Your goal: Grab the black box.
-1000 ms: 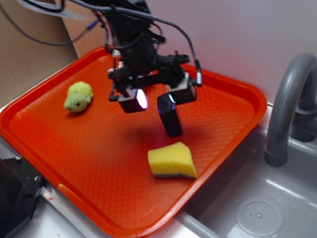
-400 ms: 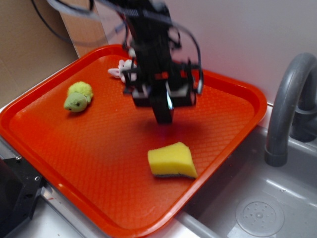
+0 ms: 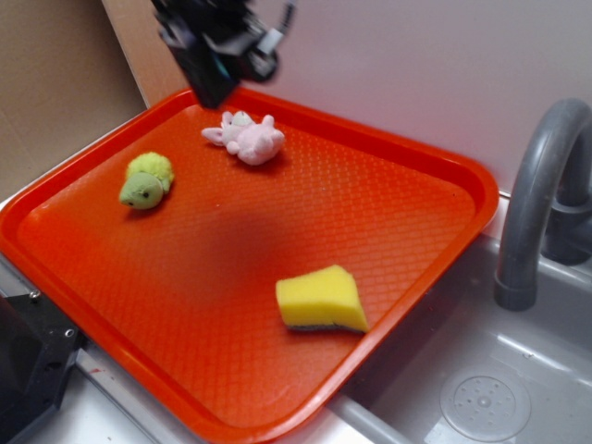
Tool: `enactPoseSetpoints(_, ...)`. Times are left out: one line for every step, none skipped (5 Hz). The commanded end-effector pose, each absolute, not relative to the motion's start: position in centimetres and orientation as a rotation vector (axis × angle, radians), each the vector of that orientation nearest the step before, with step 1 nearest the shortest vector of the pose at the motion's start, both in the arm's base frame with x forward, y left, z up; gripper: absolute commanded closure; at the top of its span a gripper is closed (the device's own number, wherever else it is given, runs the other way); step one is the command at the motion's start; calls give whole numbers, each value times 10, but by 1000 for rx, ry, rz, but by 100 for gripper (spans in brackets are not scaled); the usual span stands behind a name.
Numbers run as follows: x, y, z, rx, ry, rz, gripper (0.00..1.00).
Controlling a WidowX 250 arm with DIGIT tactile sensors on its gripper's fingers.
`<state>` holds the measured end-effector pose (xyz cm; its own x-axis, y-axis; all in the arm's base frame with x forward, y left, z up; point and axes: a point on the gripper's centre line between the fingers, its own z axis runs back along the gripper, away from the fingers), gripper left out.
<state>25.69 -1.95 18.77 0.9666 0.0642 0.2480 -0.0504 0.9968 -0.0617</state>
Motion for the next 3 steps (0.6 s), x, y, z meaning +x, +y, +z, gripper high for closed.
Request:
enactPoseSetpoints(237,20,242,-84,-214,51,100)
enactPoseSetpoints(241,23,235,-85,-200,64,100)
enactPoseSetpoints(251,25,224,-89,-180,66,100)
